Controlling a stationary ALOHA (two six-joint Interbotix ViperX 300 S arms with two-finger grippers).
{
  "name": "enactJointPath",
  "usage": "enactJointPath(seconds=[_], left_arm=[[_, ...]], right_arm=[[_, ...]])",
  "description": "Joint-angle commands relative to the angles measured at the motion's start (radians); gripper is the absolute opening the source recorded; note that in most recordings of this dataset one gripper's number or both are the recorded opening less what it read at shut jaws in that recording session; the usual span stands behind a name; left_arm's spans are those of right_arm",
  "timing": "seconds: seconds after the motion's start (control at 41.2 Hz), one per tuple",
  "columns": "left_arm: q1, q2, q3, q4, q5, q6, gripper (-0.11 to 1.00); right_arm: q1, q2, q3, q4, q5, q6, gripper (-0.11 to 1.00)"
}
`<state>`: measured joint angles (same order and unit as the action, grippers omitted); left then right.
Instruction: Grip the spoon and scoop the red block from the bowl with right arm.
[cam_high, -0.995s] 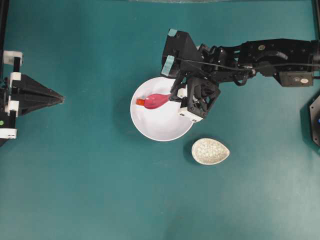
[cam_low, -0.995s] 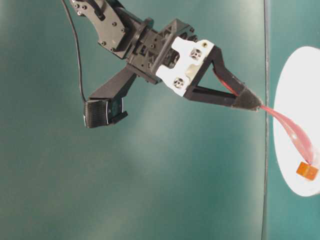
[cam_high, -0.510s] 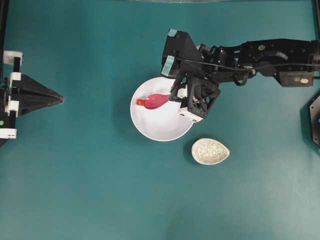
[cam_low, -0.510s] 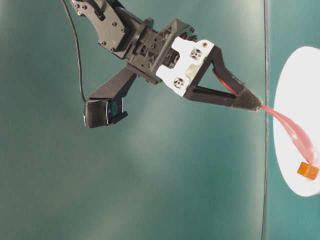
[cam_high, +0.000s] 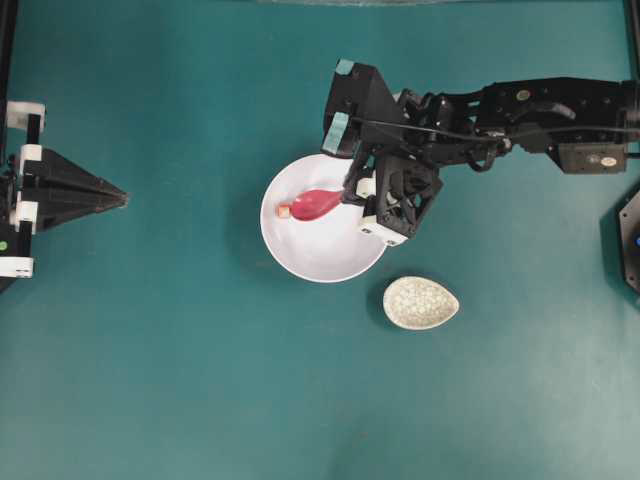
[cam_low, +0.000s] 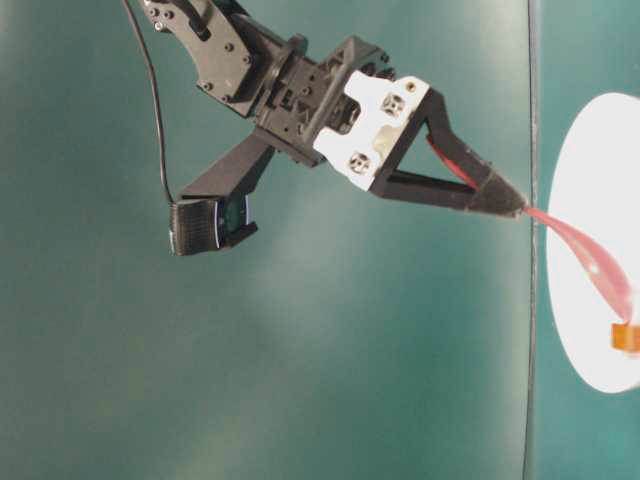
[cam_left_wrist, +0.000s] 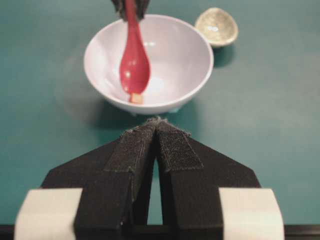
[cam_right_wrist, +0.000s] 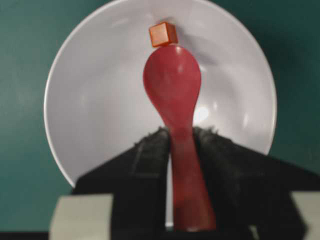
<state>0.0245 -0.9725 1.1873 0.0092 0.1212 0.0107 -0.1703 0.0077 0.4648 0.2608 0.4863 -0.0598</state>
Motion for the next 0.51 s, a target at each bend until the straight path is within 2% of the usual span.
enactJointPath(seconds=[0.0, 0.485], left_arm=[[0.003, 0.005, -0.014, 0.002, -0.008, 0.0, 0.0], [0.003, 0.005, -0.014, 0.002, -0.008, 0.0, 0.0]], right_arm=[[0.002, -0.035, -0.014, -0.003, 0.021, 0.0, 0.25], [0.002, -0.114, 0.005, -0.043, 0.101, 0.003, 0.25]])
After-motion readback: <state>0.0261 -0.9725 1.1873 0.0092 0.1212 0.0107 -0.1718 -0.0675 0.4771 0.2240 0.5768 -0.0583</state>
